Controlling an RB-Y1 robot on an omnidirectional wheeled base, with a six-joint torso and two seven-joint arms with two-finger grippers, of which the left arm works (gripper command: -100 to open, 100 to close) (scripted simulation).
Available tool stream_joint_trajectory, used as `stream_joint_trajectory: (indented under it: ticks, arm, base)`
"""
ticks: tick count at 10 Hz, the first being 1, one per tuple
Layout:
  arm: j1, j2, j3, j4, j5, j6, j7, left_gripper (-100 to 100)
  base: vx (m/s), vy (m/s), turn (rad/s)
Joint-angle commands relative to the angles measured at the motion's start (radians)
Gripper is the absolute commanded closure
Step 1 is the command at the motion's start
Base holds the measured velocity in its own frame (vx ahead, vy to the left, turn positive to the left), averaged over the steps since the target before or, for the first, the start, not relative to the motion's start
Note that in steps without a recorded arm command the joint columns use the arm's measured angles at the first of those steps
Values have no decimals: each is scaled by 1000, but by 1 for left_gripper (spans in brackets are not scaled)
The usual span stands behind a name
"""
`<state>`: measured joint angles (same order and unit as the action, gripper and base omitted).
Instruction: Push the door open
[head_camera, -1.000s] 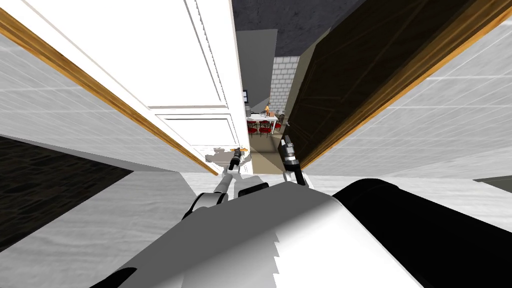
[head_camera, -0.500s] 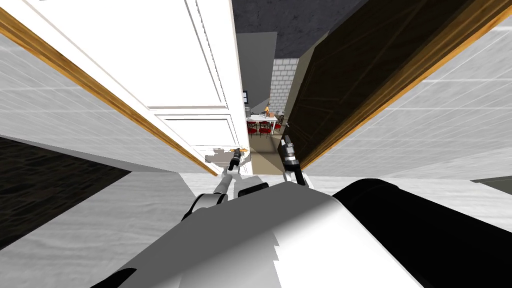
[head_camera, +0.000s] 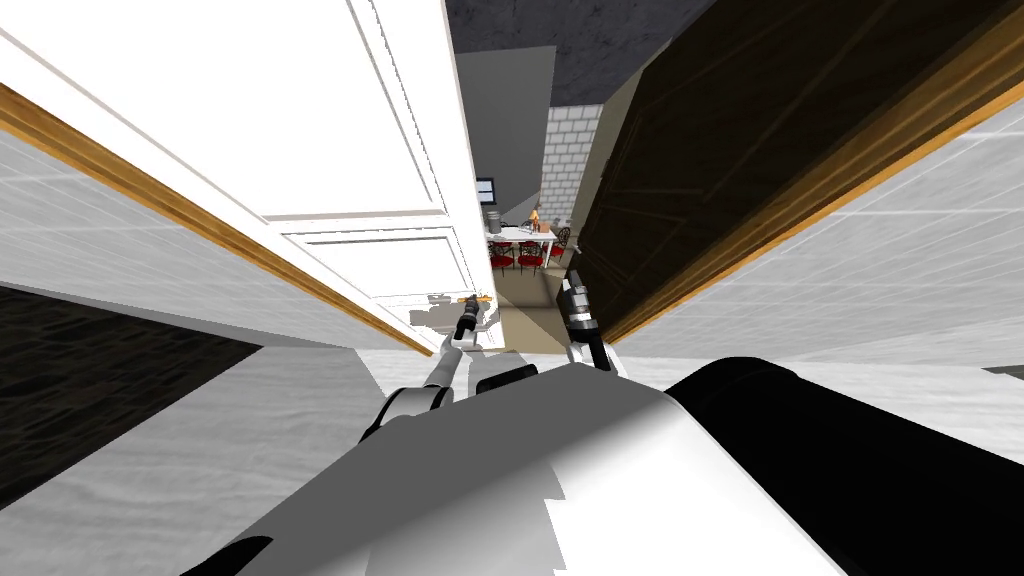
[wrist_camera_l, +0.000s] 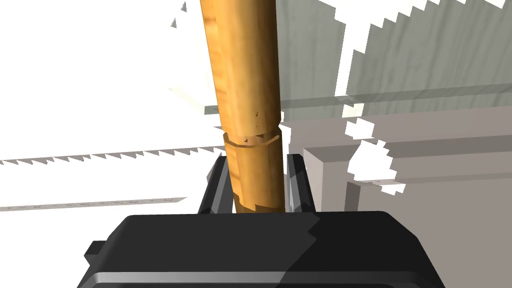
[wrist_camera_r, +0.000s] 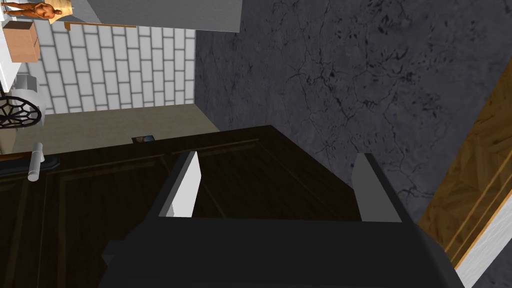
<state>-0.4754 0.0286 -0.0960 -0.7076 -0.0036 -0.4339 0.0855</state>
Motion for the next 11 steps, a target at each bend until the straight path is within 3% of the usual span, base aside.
stream_joint_trajectory:
  ticks: [1,2,7,11]
  arm:
    - [-8,3,9,29,1,-19,-6,100]
    - [-6,17,27,30,7,-19,-11,100]
    - [-3,42,68,32,21,-18,-23,100]
    - [2,64,120,34,38,-17,-38,100]
  base:
    - [-1,13,-14]
    - [101,-92,41]
    - [153,-132,73]
    - [188,-160,79]
